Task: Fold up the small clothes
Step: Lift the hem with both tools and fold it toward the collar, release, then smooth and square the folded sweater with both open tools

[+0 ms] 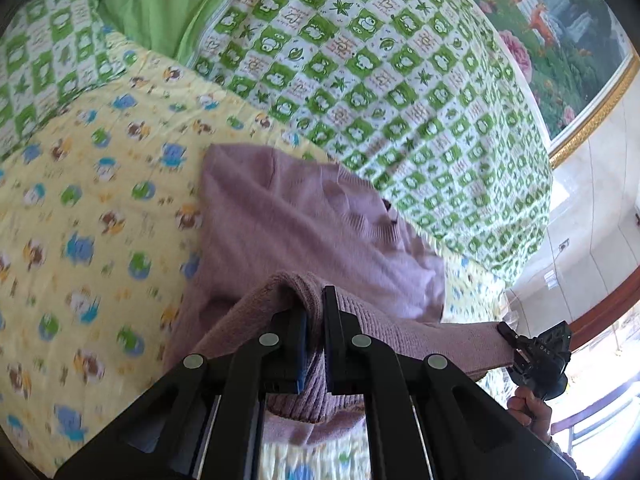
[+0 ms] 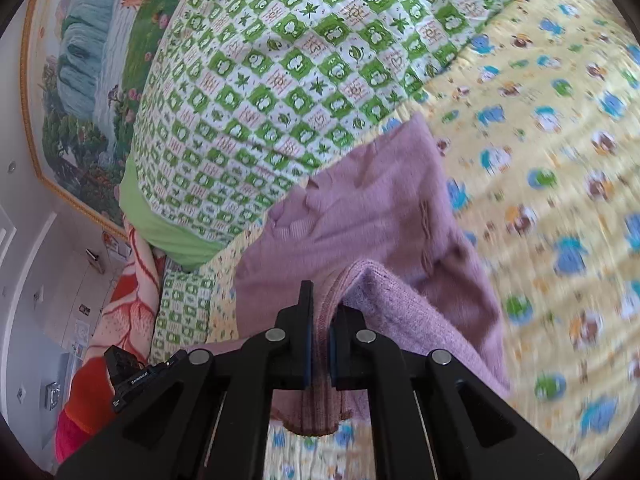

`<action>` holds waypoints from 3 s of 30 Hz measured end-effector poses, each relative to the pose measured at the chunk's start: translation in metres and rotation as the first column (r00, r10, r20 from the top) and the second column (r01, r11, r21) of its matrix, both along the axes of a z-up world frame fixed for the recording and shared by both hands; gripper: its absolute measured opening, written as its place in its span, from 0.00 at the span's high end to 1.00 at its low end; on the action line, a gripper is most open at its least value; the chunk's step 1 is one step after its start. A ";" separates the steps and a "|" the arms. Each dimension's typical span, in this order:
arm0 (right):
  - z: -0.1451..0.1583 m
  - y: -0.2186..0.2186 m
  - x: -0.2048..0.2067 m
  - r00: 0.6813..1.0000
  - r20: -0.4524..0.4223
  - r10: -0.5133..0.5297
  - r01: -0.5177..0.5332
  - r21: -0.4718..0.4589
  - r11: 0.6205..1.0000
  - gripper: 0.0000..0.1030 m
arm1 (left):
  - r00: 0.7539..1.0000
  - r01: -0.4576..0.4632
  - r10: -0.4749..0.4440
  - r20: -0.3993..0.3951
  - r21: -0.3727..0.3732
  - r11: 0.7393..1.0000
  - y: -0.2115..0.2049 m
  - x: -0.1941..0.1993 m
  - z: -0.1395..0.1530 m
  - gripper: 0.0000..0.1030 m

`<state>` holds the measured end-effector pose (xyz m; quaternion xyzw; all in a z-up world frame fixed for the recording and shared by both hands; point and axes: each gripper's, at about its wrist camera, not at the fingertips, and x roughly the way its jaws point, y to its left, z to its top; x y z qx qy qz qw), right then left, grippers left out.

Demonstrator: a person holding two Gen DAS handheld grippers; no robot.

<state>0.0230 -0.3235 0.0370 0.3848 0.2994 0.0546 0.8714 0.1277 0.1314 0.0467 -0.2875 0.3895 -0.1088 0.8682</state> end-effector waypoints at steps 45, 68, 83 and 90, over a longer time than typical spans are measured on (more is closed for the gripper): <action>0.000 -0.057 0.144 0.998 -0.003 -0.063 0.063 -0.088 0.994 0.46 | 0.981 0.193 -0.193 -0.022 0.203 0.960 -0.055 0.096 -0.012 0.60; -0.058 -0.040 0.258 0.984 -0.177 -0.017 -0.074 -0.493 0.867 0.78 | 0.990 0.058 0.017 -0.143 0.506 0.861 -0.032 0.235 -0.083 0.81; -0.026 -0.009 0.159 0.996 -0.088 0.008 -0.042 -0.385 0.922 0.72 | 0.993 0.110 -0.090 -0.082 0.298 0.948 -0.076 0.135 -0.056 0.65; -0.070 0.070 0.189 0.925 -0.270 0.268 -0.364 -0.422 0.831 0.66 | 0.978 0.174 -0.101 -0.185 0.438 0.882 -0.115 0.155 -0.107 0.69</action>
